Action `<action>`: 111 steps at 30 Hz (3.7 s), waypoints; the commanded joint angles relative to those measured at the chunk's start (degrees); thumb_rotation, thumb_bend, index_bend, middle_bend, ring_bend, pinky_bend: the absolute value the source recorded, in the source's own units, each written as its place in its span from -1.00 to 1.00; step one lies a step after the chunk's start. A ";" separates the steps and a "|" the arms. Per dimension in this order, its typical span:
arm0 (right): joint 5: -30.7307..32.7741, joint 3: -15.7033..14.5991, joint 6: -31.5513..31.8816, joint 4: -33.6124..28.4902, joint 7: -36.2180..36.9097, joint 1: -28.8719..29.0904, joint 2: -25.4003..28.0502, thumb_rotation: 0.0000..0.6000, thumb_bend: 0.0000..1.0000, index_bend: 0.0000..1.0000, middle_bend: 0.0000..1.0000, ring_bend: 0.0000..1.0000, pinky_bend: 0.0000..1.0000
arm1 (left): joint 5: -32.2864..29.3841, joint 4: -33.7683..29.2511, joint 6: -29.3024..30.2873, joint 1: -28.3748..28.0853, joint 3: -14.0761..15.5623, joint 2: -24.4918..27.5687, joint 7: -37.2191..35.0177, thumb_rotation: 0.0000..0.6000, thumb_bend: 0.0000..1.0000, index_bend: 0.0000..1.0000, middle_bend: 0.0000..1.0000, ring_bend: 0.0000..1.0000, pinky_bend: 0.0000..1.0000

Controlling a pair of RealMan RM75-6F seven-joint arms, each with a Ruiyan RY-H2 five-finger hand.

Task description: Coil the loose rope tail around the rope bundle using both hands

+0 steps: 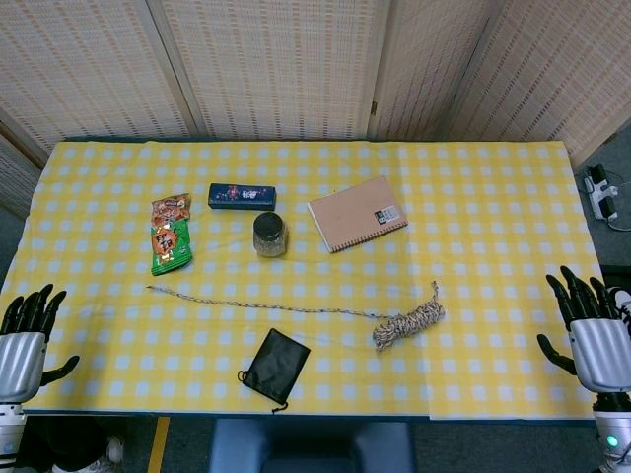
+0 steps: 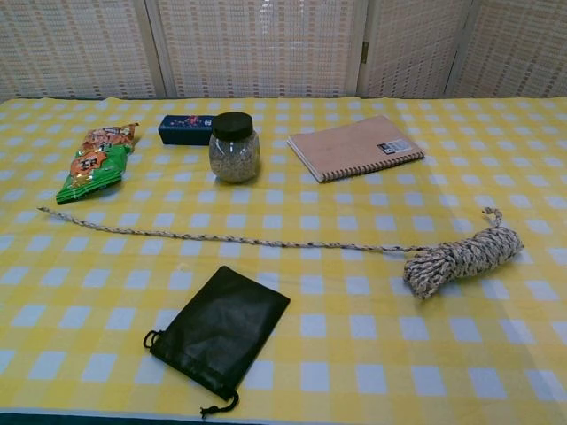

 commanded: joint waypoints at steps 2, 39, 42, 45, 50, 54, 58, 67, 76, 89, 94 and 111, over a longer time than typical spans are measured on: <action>0.10 0.07 -0.27 0.02 0.05 0.15 0.02 1.00 -0.35 -1.00 -1.00 -0.82 -1.00 | -0.32 -0.12 -0.31 -0.11 -0.07 -0.07 0.20 1.00 -0.59 -1.00 -1.00 -1.00 -1.00; -2.02 -0.63 -30.50 7.94 -5.12 21.79 -14.61 1.00 -0.35 -0.70 -0.72 -0.60 -0.82 | 0.08 0.30 0.25 1.67 1.38 0.86 -3.58 1.00 -0.59 -1.00 -1.00 -1.00 -1.00; -1.80 -0.97 -31.32 9.83 -5.00 22.65 -16.14 1.00 -0.35 -0.65 -0.70 -0.58 -0.82 | -0.05 0.26 -0.27 1.63 1.56 0.98 -3.80 1.00 -0.59 -1.00 -1.00 -1.00 -1.00; -1.96 -1.47 -31.37 11.00 -4.89 22.98 -16.93 1.00 -0.35 -0.58 -0.66 -0.56 -0.82 | -0.13 0.18 -0.60 1.63 1.68 1.10 -4.04 1.00 -0.59 -1.00 -1.00 -1.00 -1.00; -2.02 -2.24 -30.58 13.30 -3.24 23.09 -17.85 1.00 -0.35 -0.46 -0.58 -0.51 -0.79 | -0.21 0.01 -1.12 1.50 1.77 1.12 -4.03 1.00 -0.59 -1.00 -1.00 -1.00 -1.00; -2.00 -2.45 -29.74 14.44 -1.97 23.12 -18.03 1.00 -0.35 -0.37 -0.51 -0.44 -0.75 | -0.18 -0.13 -1.29 1.38 1.72 1.14 -3.96 1.00 -0.59 -1.00 -1.00 -1.00 -1.00; -2.16 -2.71 -29.31 15.61 -1.02 23.39 -18.61 1.00 -0.35 -0.35 -0.47 -0.41 -0.74 | -0.19 -0.24 -1.43 1.29 1.69 1.16 -3.90 1.00 -0.59 -1.00 -1.00 -1.00 -1.00; -3.18 -3.34 -27.50 17.51 0.93 23.73 -19.45 1.00 -0.35 -0.25 -0.28 -0.33 -0.74 | -0.43 -0.53 -1.86 1.14 1.63 1.34 -3.81 1.00 -0.59 -1.00 -1.00 -1.00 -1.00; -2.87 -3.71 -27.80 18.44 1.02 24.40 -20.23 1.00 -0.35 -0.13 -0.20 -0.26 -0.70 | -0.64 -0.47 -2.38 0.90 1.61 1.27 -3.78 1.00 -0.59 -1.00 -1.00 -1.00 -1.00; -3.67 -3.89 -27.56 19.76 2.53 25.91 -20.69 1.00 -0.04 0.25 0.07 0.01 -0.18 | 0.16 0.28 -2.69 0.06 1.22 1.36 -4.47 1.00 -0.59 -1.00 -1.00 -1.00 -1.00; -4.53 -4.10 -26.71 20.15 4.16 26.27 -20.44 1.00 0.03 0.34 0.14 0.08 -0.11 | 2.63 0.79 -2.87 -1.63 0.67 1.36 -5.46 1.00 -0.59 -1.00 -1.00 -0.93 -1.00; -6.80 -1.63 -22.55 16.32 7.87 29.00 -15.18 1.00 0.11 0.44 0.22 0.16 -0.04 | 6.47 10.66 -16.15 -17.18 -3.72 -5.38 -13.17 1.00 -0.50 -0.35 -0.50 -0.46 -0.65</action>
